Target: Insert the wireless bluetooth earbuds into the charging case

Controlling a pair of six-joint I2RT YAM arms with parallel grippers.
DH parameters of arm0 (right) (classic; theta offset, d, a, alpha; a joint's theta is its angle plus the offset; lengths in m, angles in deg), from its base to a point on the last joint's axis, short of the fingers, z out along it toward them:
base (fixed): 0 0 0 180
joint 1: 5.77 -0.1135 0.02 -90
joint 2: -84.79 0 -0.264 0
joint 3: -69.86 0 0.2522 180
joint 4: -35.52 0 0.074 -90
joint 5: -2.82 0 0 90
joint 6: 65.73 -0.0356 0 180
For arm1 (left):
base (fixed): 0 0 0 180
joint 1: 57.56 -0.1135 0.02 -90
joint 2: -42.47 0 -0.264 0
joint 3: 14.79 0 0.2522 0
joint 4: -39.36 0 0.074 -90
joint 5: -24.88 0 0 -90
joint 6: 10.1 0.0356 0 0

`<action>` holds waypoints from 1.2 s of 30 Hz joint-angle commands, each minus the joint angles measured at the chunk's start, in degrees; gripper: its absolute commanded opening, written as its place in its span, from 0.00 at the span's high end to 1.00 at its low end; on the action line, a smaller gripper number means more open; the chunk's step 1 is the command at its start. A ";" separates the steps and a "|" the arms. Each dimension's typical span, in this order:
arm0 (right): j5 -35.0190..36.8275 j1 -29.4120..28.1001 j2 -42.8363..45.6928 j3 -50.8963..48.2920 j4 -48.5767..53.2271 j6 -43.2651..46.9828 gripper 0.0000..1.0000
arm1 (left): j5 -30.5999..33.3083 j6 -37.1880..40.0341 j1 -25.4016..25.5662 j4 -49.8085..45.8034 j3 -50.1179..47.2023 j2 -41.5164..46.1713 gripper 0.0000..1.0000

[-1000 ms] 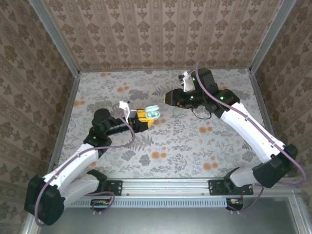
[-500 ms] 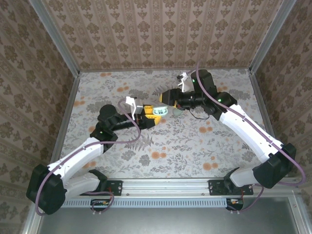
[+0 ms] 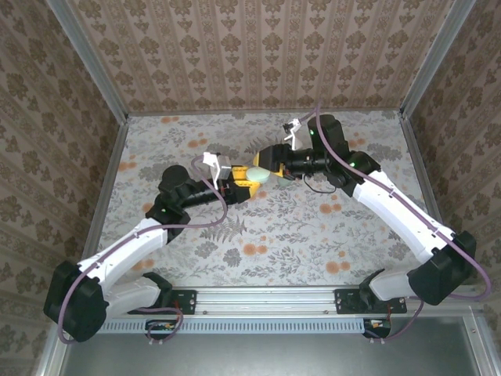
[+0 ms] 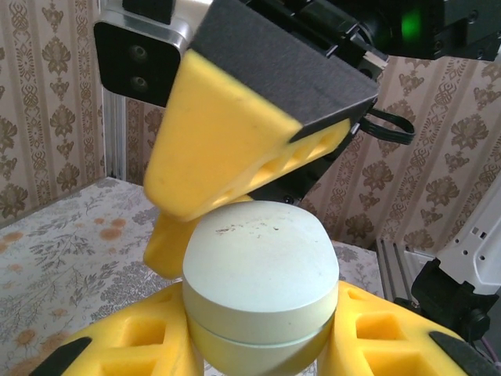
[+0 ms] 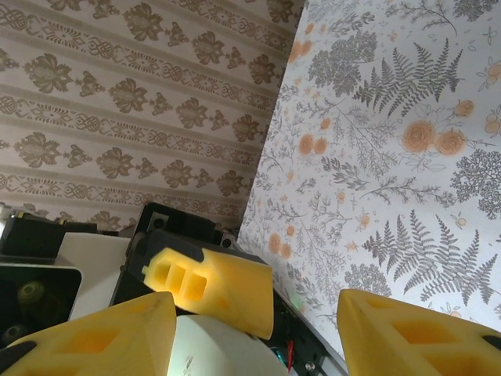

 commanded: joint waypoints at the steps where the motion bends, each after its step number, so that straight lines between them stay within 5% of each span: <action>1: -1.62 0.18 2.06 -1.38 -1.63 -1.04 0.42 | 0.54 1.15 0.38 0.19 2.30 0.03 0.81; 27: -4.42 0.18 4.06 -5.40 -5.95 -4.63 0.41 | 2.12 1.68 0.40 -1.51 2.48 0.91 0.80; 36: -9.24 -1.04 2.15 -7.92 -13.89 -10.74 0.59 | 2.98 2.13 0.40 -2.56 2.41 0.01 0.78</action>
